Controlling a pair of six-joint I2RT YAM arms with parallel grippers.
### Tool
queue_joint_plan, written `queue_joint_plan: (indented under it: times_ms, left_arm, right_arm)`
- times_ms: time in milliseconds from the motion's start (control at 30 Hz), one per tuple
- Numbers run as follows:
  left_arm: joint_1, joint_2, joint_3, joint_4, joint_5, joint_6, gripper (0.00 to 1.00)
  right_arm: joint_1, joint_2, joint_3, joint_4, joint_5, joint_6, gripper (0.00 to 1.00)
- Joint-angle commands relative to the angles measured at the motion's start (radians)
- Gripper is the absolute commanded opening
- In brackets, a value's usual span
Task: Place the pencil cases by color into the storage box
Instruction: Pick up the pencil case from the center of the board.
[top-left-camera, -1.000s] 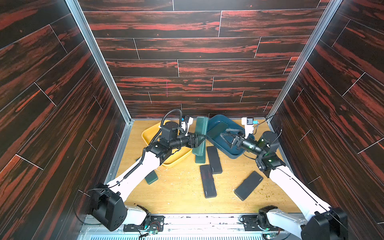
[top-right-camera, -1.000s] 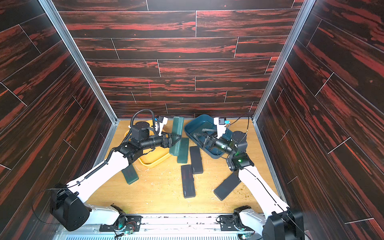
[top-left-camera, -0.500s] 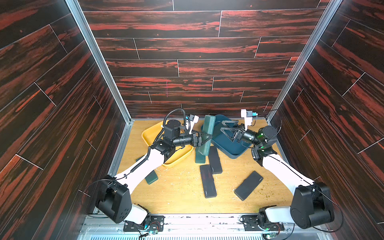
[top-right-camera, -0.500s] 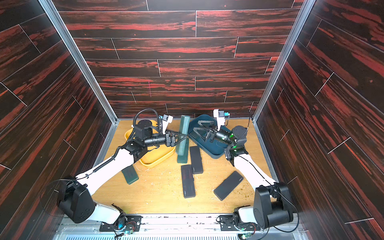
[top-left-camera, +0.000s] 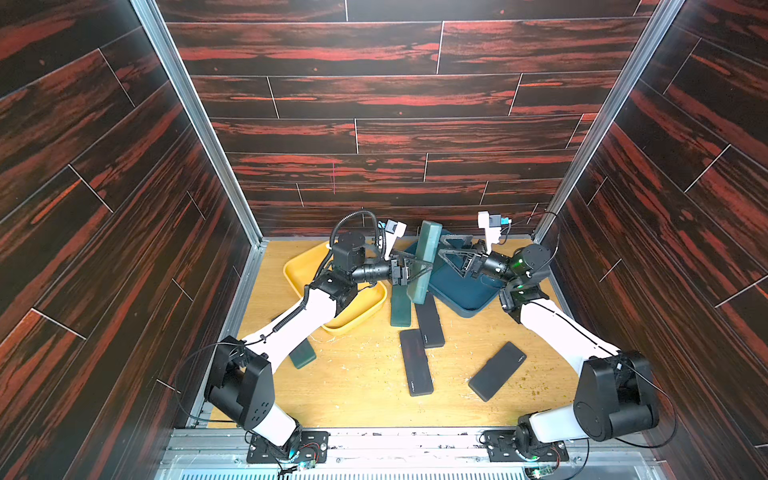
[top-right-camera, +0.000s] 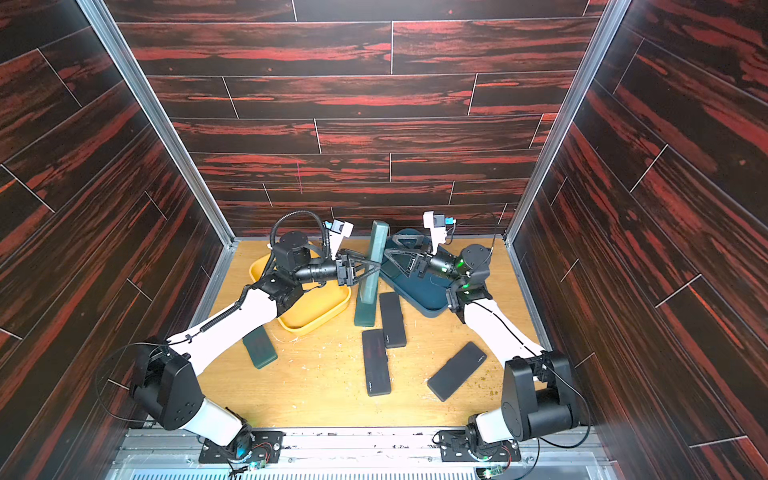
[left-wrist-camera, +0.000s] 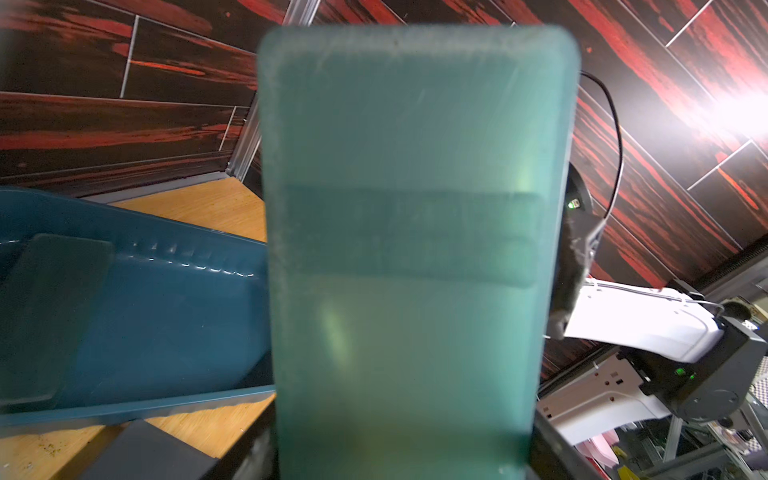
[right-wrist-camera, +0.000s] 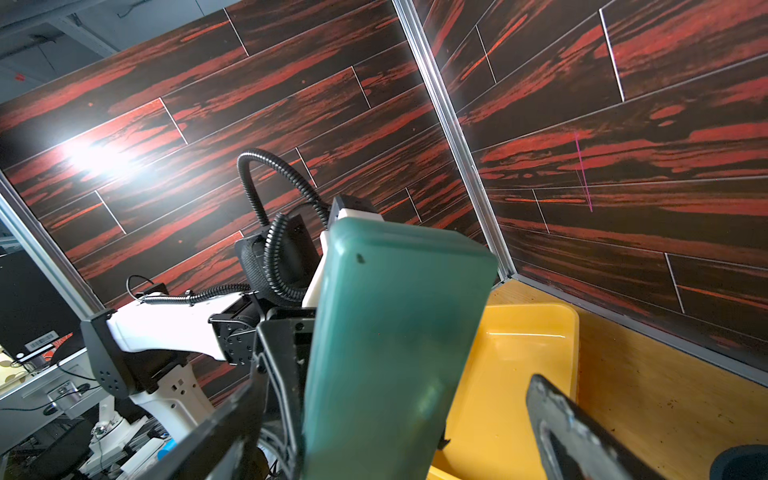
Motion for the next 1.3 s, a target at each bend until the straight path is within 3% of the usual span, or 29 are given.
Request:
queue_joint_plan:
  times_ms: [0,333,933,1033,1267]
  left_arm:
    - [-0.008,0.004,0.043,0.026,0.044,0.06,0.66]
    - [-0.022,0.037,0.053,0.018,0.075,0.139,0.66]
    - [-0.039,0.096,0.052,0.217,0.105,0.027,0.66]
    - [-0.04,0.098,0.054,0.223,0.102,0.027,0.66]
    - [-0.041,0.096,0.053,0.221,0.103,0.033,0.67]
  right_arm:
    - [-0.002,0.024,0.03,-0.016,0.005,-0.009,0.99]
    - [-0.001,0.062,0.049,0.076,-0.056,0.056,0.99]
    - [0.0,0.084,0.066,0.161,-0.104,0.097,0.95]
    - [0.0,0.087,0.071,0.143,-0.109,0.098,0.91]
    - [0.002,0.091,0.072,0.158,-0.116,0.125,0.7]
